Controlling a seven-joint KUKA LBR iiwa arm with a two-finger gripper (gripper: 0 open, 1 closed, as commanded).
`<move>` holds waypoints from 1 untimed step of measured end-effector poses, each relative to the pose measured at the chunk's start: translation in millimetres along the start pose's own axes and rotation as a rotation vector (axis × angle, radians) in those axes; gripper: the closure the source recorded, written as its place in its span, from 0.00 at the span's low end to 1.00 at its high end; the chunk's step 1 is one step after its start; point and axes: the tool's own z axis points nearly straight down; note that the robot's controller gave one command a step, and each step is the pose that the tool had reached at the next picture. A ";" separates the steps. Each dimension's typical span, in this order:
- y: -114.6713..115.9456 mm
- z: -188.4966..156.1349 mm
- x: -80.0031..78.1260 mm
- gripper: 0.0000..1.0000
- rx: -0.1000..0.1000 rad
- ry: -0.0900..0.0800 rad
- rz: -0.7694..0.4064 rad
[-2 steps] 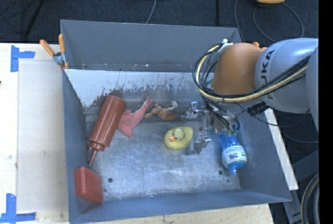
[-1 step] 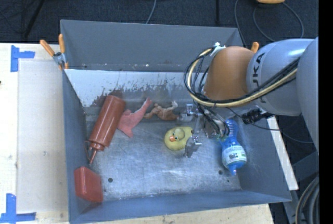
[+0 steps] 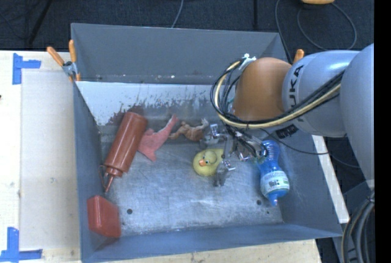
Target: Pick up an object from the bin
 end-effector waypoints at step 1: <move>-5.1 -2.6 6.7 1.00 -0.001 -0.010 0.363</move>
Offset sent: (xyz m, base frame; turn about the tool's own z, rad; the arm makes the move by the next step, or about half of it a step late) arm 0.0000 0.0000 0.0000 0.0000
